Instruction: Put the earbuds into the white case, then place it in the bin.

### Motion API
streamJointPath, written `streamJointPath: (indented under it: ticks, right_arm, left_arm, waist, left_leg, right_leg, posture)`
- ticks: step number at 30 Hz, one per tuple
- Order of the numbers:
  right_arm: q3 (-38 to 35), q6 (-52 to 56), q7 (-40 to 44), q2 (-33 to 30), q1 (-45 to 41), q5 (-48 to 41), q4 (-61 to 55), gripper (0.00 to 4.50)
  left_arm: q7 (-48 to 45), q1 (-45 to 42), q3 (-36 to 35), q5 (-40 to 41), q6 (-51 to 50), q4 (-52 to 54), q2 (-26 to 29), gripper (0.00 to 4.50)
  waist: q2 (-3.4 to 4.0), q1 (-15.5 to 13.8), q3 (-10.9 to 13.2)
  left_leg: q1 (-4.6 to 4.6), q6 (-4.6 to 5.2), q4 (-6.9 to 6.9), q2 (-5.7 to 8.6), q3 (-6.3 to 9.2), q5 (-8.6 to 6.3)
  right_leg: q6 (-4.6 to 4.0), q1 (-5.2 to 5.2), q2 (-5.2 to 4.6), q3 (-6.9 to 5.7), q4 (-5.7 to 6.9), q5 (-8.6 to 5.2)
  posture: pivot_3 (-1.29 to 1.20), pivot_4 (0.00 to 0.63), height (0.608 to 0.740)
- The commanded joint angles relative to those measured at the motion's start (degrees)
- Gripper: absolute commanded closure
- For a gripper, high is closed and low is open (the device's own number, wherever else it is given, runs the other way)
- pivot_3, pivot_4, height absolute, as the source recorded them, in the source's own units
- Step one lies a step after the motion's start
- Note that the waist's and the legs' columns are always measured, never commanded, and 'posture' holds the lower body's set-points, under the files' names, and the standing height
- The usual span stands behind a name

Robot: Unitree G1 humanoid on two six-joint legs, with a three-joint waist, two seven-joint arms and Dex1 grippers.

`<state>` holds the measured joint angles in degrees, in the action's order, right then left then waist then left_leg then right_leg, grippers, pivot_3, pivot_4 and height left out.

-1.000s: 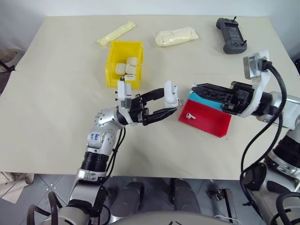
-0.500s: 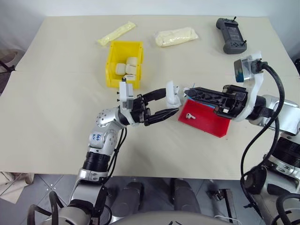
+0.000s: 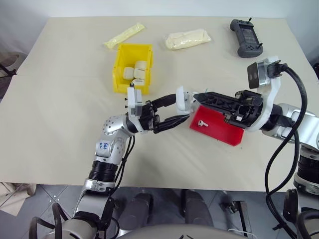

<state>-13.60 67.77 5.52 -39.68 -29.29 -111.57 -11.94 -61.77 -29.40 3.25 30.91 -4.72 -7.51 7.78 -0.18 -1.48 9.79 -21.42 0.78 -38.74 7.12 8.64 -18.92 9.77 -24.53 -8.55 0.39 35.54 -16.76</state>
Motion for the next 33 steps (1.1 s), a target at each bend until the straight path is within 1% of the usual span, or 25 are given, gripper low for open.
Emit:
streamJointPath:
  ticks: [1, 10, 14, 19, 26, 28, 31, 33]
  right_arm:
    - [0.4, -1.4, 1.0, -1.1, 0.8, -1.4, -2.0, 4.01]
    - [2.1, -2.9, 1.8, -0.7, 2.2, -1.4, -3.4, 4.01]
    - [3.5, -3.5, 0.2, -0.8, 3.1, -1.4, -3.4, 4.01]
    - [5.7, -5.4, -4.1, -0.5, 2.8, -1.4, -2.8, 4.01]
    - [7.3, -5.9, -5.4, -0.3, 1.5, -1.4, -3.0, 4.01]
    - [7.4, -6.2, -5.7, -0.1, 1.1, -1.4, -3.0, 3.3]
    - [7.6, -6.4, -6.0, -0.4, 0.7, -1.4, -3.3, 2.52]
    - [7.8, -6.4, -6.0, -1.1, 0.4, -1.4, -3.6, 1.85]
  left_arm:
    - [-0.1, -1.1, -0.2, 0.2, 0.8, 1.3, -0.2, 1.66]
    - [0.0, -1.1, -0.3, 0.2, 0.7, 1.5, -0.1, 1.66]
    - [0.0, -1.1, -0.3, 0.4, 0.7, 1.5, -0.2, 1.66]
    - [-0.1, -1.0, -0.5, 0.8, 0.5, 1.8, -0.3, 1.66]
    - [-0.1, -1.0, -0.5, 0.8, 0.4, 1.9, -0.3, 1.66]
    - [-0.2, -0.9, -0.6, 0.8, 0.4, 2.0, -0.3, 1.66]
    - [-0.3, -0.8, -0.6, 0.9, 0.3, 2.1, -0.4, 1.66]
    - [-0.4, -0.8, -0.7, 0.9, 0.0, 2.2, -0.4, 1.66]
  waist:
    - [0.0, 0.0, 0.0]
    - [0.0, 0.0, 0.0]
    - [0.0, 0.0, 0.0]
    - [-0.01, 0.0, 0.0]
    - [-0.01, 0.0, 0.0]
    - [-0.01, 0.0, 0.0]
    - [-0.01, 0.0, 0.0]
    - [-0.01, 0.0, 0.0]
  left_leg:
    - [0.0, 0.0, 0.0, 0.0, 0.0, 0.0]
    - [0.0, 0.0, 0.04, -0.01, 0.0, 0.0]
    - [0.0, 0.0, 0.03, 0.0, 0.0, 0.0]
    - [0.0, 0.0, 0.04, -0.01, 0.01, 0.0]
    - [0.0, 0.0, 0.05, -0.01, 0.01, 0.0]
    - [0.0, 0.0, 0.05, -0.01, 0.01, 0.0]
    - [0.0, 0.0, 0.05, -0.01, 0.01, 0.0]
    - [0.0, 0.0, 0.06, -0.01, 0.01, 0.0]
  right_leg:
    - [0.0, 0.0, 0.0, 0.0, 0.0, 0.0]
    - [0.0, -0.01, 0.0, -0.01, -0.03, 0.0]
    - [0.0, 0.0, 0.0, 0.0, -0.04, 0.0]
    - [0.0, -0.01, 0.0, 0.0, -0.04, 0.0]
    - [0.0, -0.01, 0.0, -0.01, -0.08, 0.0]
    - [0.0, -0.01, 0.0, -0.01, -0.08, 0.0]
    - [0.0, 0.0, 0.0, -0.01, -0.1, 0.0]
    - [0.0, -0.01, 0.0, -0.01, -0.1, 0.0]
  posture:
    - [0.0, 0.15, 0.74]
    - [0.0, 0.15, 0.74]
    - [0.0, 0.15, 0.74]
    - [0.0, 0.15, 0.74]
    - [0.0, 0.15, 0.74]
    - [0.0, 0.15, 0.74]
    - [0.0, 0.15, 0.74]
    - [0.0, 0.15, 0.74]
